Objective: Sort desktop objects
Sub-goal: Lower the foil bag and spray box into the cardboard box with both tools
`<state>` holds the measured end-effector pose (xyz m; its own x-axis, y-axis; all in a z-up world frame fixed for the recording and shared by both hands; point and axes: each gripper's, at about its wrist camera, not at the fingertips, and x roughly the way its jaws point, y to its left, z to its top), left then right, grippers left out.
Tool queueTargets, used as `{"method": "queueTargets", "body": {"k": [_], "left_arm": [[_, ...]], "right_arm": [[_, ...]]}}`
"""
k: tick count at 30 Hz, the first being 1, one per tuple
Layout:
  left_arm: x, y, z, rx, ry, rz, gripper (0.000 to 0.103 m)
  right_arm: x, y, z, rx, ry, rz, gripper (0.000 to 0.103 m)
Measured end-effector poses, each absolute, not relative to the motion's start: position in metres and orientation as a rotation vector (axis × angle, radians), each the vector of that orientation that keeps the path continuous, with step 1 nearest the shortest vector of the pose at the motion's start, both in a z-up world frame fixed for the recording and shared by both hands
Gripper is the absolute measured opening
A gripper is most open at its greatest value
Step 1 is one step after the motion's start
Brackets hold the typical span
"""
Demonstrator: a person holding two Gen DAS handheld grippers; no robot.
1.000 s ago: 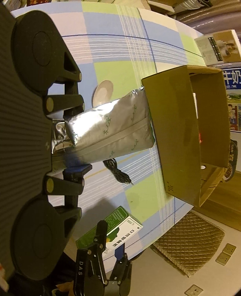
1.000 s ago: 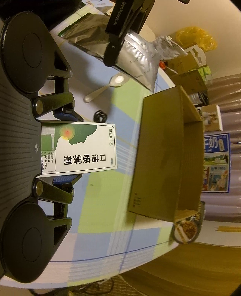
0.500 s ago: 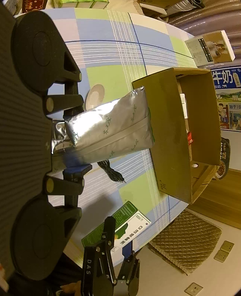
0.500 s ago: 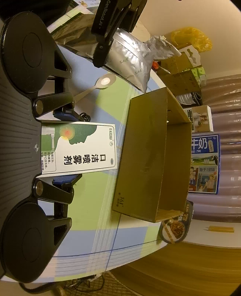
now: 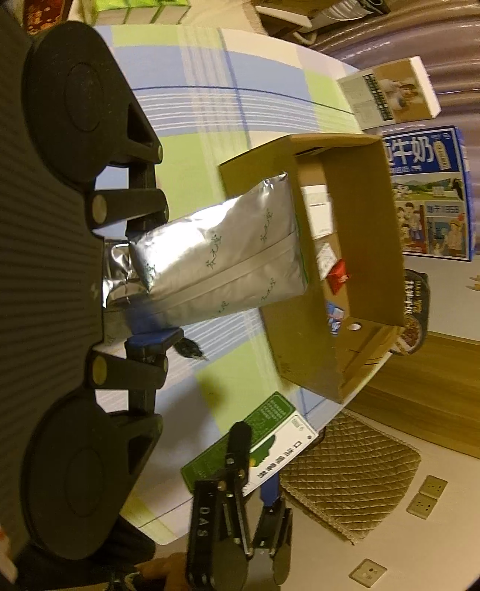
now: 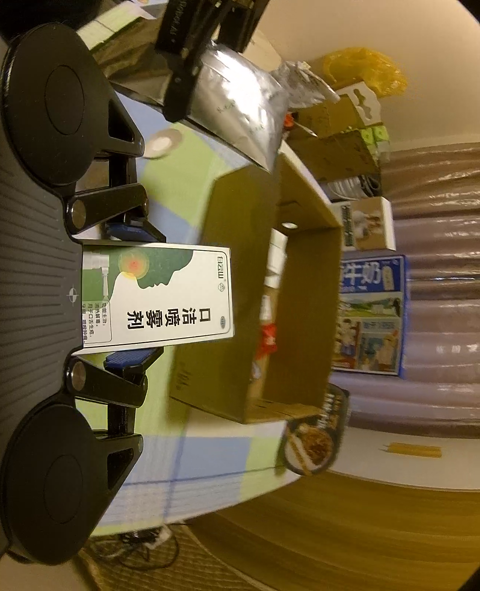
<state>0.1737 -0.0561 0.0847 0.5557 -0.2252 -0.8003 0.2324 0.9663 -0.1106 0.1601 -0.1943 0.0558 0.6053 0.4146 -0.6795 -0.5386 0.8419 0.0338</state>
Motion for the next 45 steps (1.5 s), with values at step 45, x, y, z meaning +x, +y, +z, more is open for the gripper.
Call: {"method": "queueTargets", "body": {"k": [45], "left_arm": [[0.362,0.003,0.129,0.006,0.874,-0.236,0.018]], "right_arm": [[0.36,-0.14,0.062,-0.154,0.771,0.526,0.053]]}}
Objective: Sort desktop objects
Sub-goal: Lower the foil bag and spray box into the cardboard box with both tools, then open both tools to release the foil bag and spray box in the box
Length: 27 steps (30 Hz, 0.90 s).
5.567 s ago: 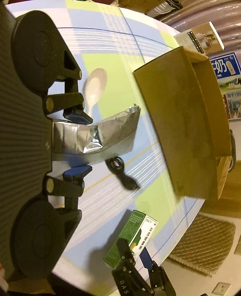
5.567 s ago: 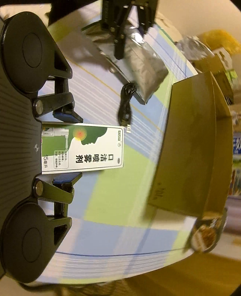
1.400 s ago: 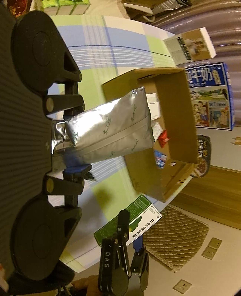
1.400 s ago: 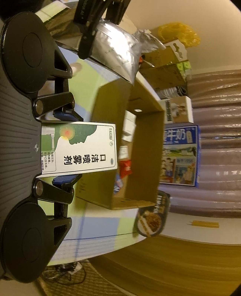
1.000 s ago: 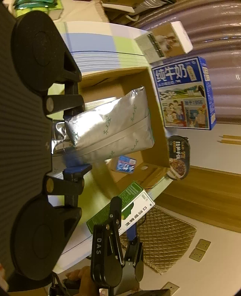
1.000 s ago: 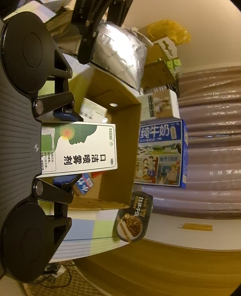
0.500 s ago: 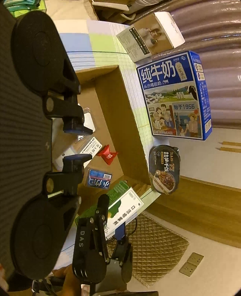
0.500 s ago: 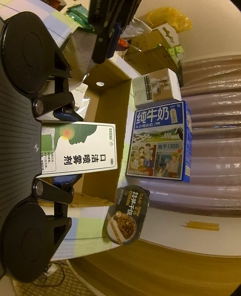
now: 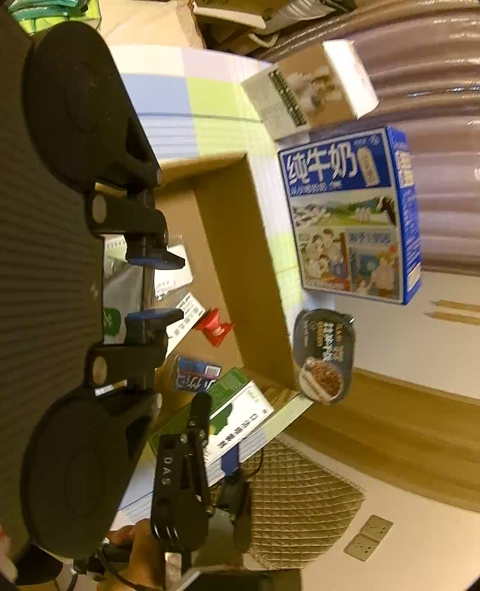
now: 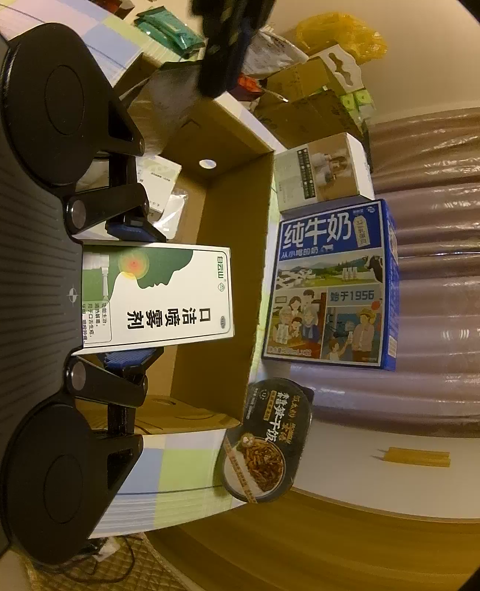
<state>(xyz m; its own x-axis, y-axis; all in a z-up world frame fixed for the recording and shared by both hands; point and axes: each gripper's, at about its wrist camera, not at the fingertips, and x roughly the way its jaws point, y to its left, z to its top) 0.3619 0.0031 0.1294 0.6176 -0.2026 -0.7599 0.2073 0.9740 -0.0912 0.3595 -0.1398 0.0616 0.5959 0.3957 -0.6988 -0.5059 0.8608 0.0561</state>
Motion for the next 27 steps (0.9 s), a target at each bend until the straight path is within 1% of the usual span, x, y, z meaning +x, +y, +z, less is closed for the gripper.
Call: {"method": "queueTargets", "body": {"k": [6,11,16,17,18,19,27], "left_arm": [[0.341,0.016,0.135,0.012,0.872,-0.248,0.018],[0.337,0.002,0.105,0.032,0.928,-0.286,0.018],[0.352,-0.01,0.08,0.027,0.945,-0.27,0.018],[0.353,-0.01,0.078,0.019,0.942,-0.271,0.018],[0.353,-0.01,0.078,0.012,0.94,-0.274,0.018],[0.353,-0.01,0.077,0.013,0.937,-0.278,0.018],[0.348,0.0,0.075,0.015,0.938,-0.258,0.019]], "right_arm": [[0.356,-0.137,0.056,-0.16,0.785,0.527,0.053],[0.358,-0.135,0.053,-0.157,0.79,0.516,0.053],[0.368,-0.136,0.053,-0.117,0.766,0.509,0.054],[0.371,-0.137,0.054,-0.104,0.759,0.506,0.056],[0.374,-0.139,0.054,-0.094,0.763,0.495,0.066],[0.376,-0.141,0.054,-0.078,0.763,0.489,0.07],[0.373,-0.151,0.057,-0.065,0.745,0.47,0.075]]}}
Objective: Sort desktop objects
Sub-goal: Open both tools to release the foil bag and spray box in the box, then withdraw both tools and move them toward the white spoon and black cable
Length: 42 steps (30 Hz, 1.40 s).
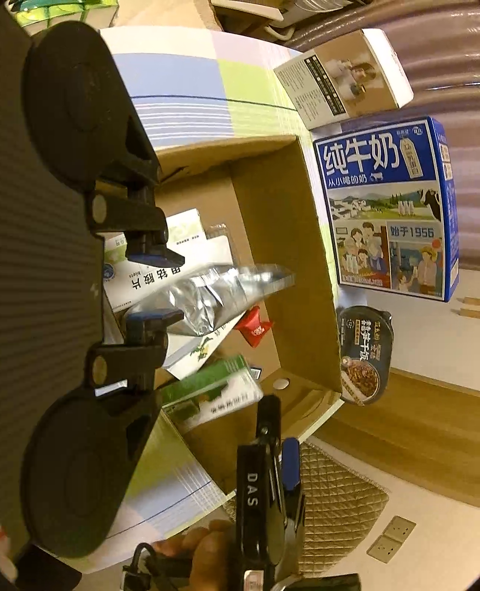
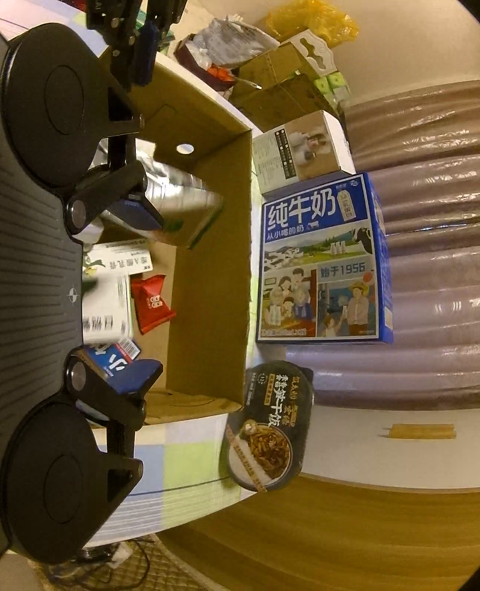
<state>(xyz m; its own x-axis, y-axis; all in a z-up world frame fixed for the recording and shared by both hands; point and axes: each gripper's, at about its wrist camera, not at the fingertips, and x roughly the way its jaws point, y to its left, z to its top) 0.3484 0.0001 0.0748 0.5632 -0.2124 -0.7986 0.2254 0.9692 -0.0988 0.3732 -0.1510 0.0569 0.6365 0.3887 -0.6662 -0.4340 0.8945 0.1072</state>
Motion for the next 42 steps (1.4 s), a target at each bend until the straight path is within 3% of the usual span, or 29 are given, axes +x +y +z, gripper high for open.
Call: {"method": "queueTargets", "body": {"k": [16,22,26,33,36,42], "left_arm": [[0.308,0.005,0.078,-0.025,0.942,-0.232,0.027],[0.287,0.004,0.081,-0.034,0.941,-0.218,0.035],[0.271,0.006,0.082,-0.037,0.94,-0.21,0.047],[0.232,0.016,0.078,-0.033,0.929,-0.159,0.087],[0.21,0.021,0.069,-0.02,0.934,-0.123,0.098],[0.163,0.025,0.047,-0.015,0.951,-0.086,0.099]], "right_arm": [[0.323,-0.161,0.069,-0.093,0.71,0.475,0.086],[0.295,-0.166,0.07,-0.104,0.712,0.482,0.089],[0.275,-0.171,0.068,-0.113,0.717,0.488,0.09],[0.229,-0.178,0.057,-0.189,0.728,0.544,0.092],[0.208,-0.179,0.046,-0.237,0.73,0.587,0.092],[0.161,-0.172,0.013,-0.443,0.704,0.74,0.092]]}}
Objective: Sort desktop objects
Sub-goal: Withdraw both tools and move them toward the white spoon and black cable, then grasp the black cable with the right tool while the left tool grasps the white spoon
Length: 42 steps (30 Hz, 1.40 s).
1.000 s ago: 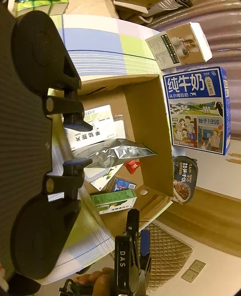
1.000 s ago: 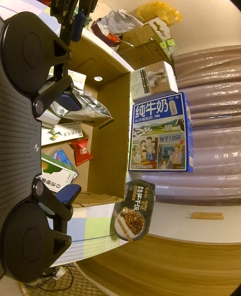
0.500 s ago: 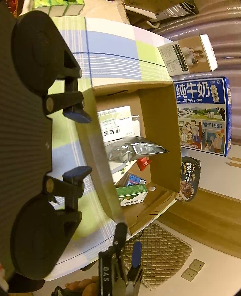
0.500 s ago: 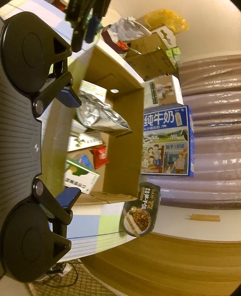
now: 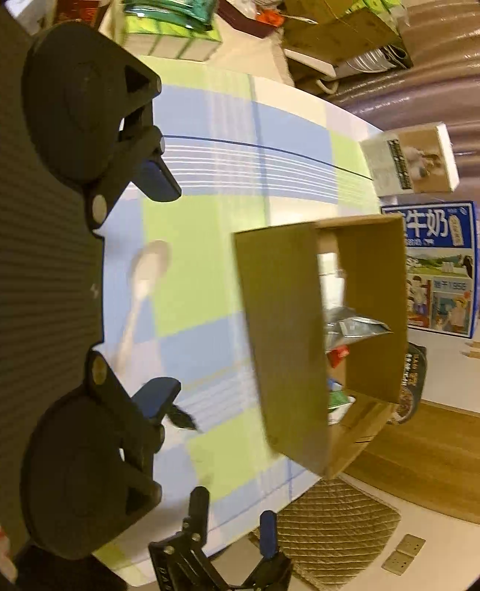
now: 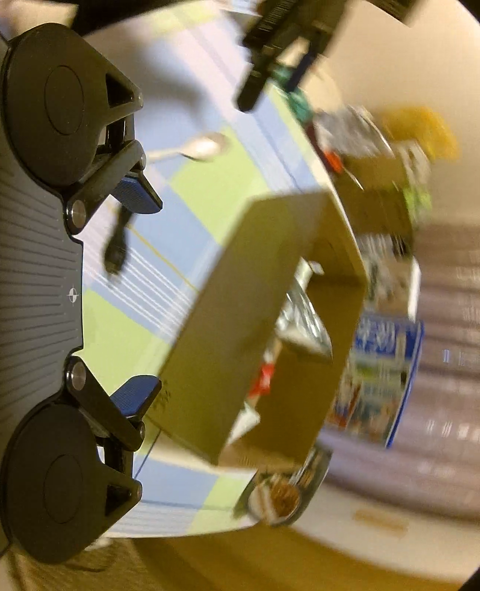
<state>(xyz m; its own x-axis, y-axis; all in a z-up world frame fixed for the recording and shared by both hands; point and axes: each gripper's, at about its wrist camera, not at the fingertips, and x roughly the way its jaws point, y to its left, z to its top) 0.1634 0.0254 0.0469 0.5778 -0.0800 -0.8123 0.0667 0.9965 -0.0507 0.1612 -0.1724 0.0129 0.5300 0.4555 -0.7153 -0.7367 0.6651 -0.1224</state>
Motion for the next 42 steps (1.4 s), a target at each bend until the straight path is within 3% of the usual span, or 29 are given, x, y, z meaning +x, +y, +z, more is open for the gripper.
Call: {"method": "queueTargets", "body": {"k": [5,13,25,42], "left_arm": [[0.14,0.026,0.031,0.002,0.973,-0.063,0.099],[0.129,0.026,0.005,-0.045,0.996,-0.062,0.099],[0.142,0.026,-0.018,0.048,1.012,-0.132,0.099],[0.16,0.029,-0.034,0.184,1.026,-0.28,0.099]], "right_arm": [[0.144,-0.166,-0.01,-0.577,0.676,0.812,0.09],[0.15,-0.157,-0.037,-0.688,0.696,0.918,0.074],[0.169,-0.132,-0.06,-0.787,0.724,1.049,0.061],[0.194,-0.111,-0.073,-0.843,0.771,1.134,0.052]]}}
